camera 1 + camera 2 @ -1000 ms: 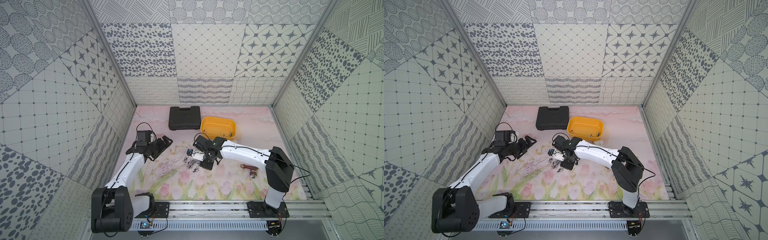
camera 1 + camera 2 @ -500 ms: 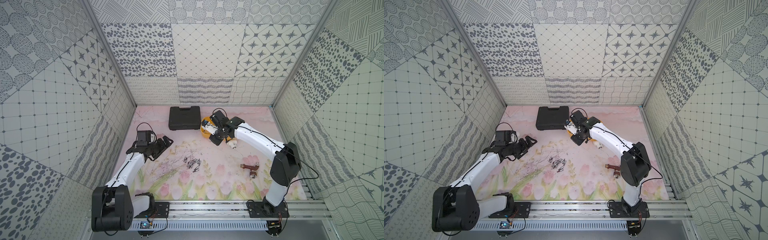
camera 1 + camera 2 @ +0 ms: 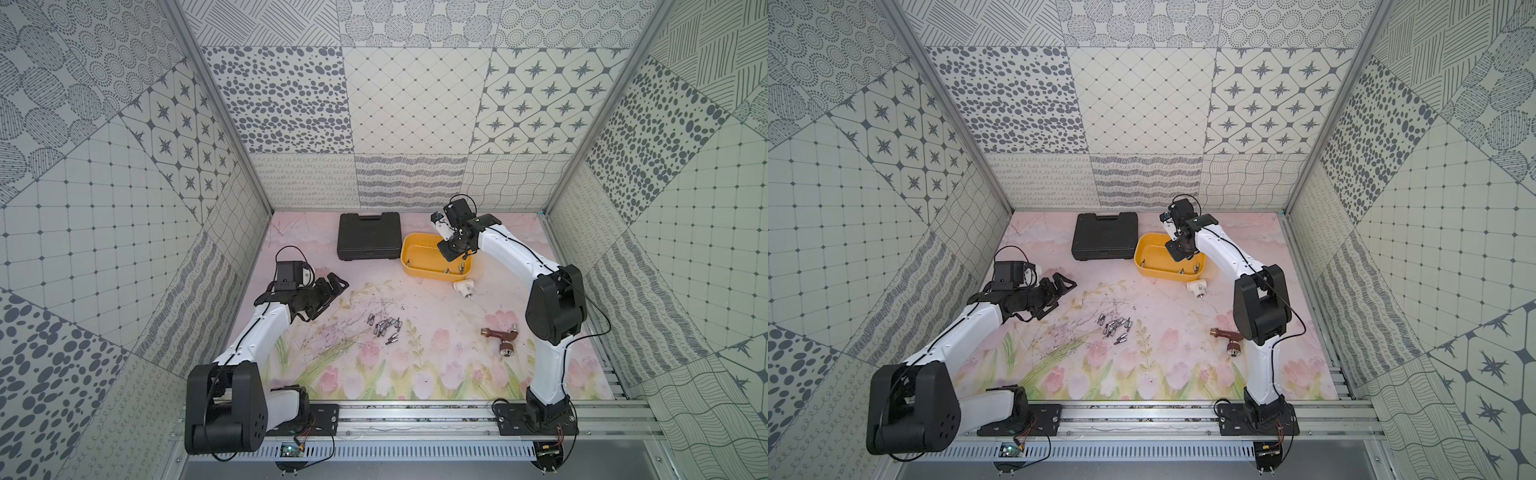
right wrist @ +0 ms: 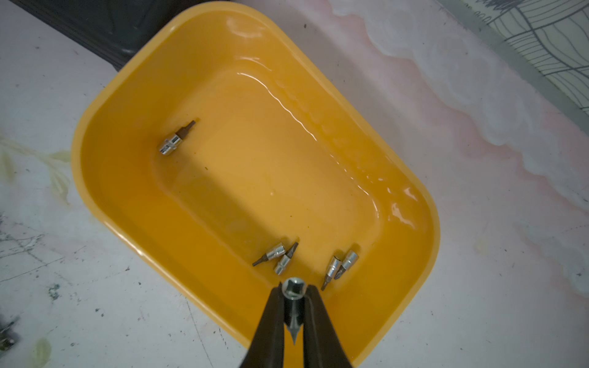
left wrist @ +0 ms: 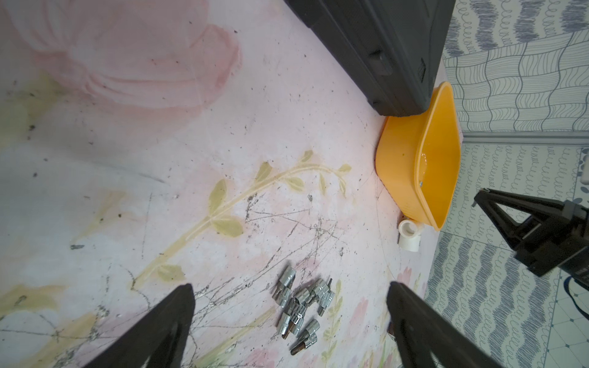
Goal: Put the bit on the desktop into the storage box
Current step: Place the screwdriver bit in the storage box.
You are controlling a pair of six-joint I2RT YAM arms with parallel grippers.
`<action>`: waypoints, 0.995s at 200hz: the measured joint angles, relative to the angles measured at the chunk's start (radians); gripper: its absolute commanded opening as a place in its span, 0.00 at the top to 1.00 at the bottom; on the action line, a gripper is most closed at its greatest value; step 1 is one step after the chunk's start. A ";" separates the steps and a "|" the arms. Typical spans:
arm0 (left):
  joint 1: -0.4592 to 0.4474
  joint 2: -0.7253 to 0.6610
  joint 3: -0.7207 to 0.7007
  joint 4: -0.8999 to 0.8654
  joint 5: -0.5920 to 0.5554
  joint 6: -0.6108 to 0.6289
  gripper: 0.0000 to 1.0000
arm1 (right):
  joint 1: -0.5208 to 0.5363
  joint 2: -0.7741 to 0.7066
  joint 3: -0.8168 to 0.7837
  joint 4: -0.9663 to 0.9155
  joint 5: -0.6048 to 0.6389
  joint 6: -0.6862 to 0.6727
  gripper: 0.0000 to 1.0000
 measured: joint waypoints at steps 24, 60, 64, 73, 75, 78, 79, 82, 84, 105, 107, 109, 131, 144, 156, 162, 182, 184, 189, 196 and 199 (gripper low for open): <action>0.000 0.011 0.001 0.000 0.014 0.000 0.01 | -0.021 0.047 0.031 0.006 0.009 0.011 1.00; 0.000 0.025 0.006 0.002 0.021 -0.002 0.01 | -0.037 0.114 0.082 0.010 0.034 0.012 1.00; 0.000 0.026 0.006 0.003 0.022 -0.002 0.01 | -0.037 0.120 0.086 0.011 0.039 0.012 1.00; 0.000 0.027 0.007 0.003 0.024 -0.002 0.01 | -0.040 0.134 0.094 0.011 0.048 0.012 1.00; 0.000 0.027 0.007 0.003 0.025 -0.002 0.01 | -0.040 0.137 0.095 0.012 0.050 0.012 1.00; 0.000 0.028 0.007 0.003 0.026 -0.002 0.01 | -0.041 0.142 0.098 0.013 0.054 0.012 1.00; 0.000 0.028 0.007 0.003 0.026 -0.002 0.01 | -0.041 0.143 0.098 0.013 0.055 0.012 1.00; 0.000 0.028 0.007 0.003 0.027 -0.002 0.01 | -0.042 0.147 0.099 0.014 0.057 0.012 1.00; 0.000 0.028 0.007 0.003 0.027 -0.002 0.01 | -0.042 0.150 0.100 0.014 0.060 0.012 1.00; 0.000 0.027 0.009 0.003 0.041 -0.002 0.01 | -0.044 0.182 0.111 0.013 0.072 0.012 1.00; 0.000 0.027 0.009 0.003 0.042 -0.002 0.01 | -0.044 0.184 0.113 0.014 0.073 0.012 1.00; 0.000 0.027 0.009 0.003 0.043 -0.002 0.01 | -0.044 0.188 0.115 0.014 0.074 0.012 1.00; 0.000 0.027 0.010 0.004 0.050 -0.002 0.01 | -0.044 0.220 0.128 0.016 0.089 0.012 1.00; 0.000 0.027 0.010 0.005 0.054 -0.002 0.01 | -0.044 0.231 0.130 0.016 0.096 0.011 0.99; 0.000 0.027 0.011 0.005 0.060 -0.002 0.01 | -0.044 0.237 0.132 0.017 0.103 0.011 0.98; 0.000 0.027 0.011 0.005 0.062 -0.002 0.01 | -0.044 0.241 0.134 0.017 0.107 0.011 0.97; 0.000 0.028 0.011 0.006 0.065 -0.002 0.01 | -0.045 0.253 0.142 0.018 0.111 0.011 0.95; 0.000 0.028 0.011 0.006 0.065 -0.002 0.01 | -0.046 0.254 0.143 0.018 0.112 0.011 0.95; 0.000 0.028 0.011 0.006 0.065 -0.002 0.01 | -0.046 0.258 0.145 0.018 0.112 0.011 0.95; 0.000 0.028 0.011 0.006 0.065 -0.002 0.01 | -0.047 0.261 0.146 0.020 0.113 0.011 0.95; 0.000 0.027 0.011 0.006 0.065 -0.002 0.01 | -0.047 0.261 0.146 0.020 0.113 0.011 0.95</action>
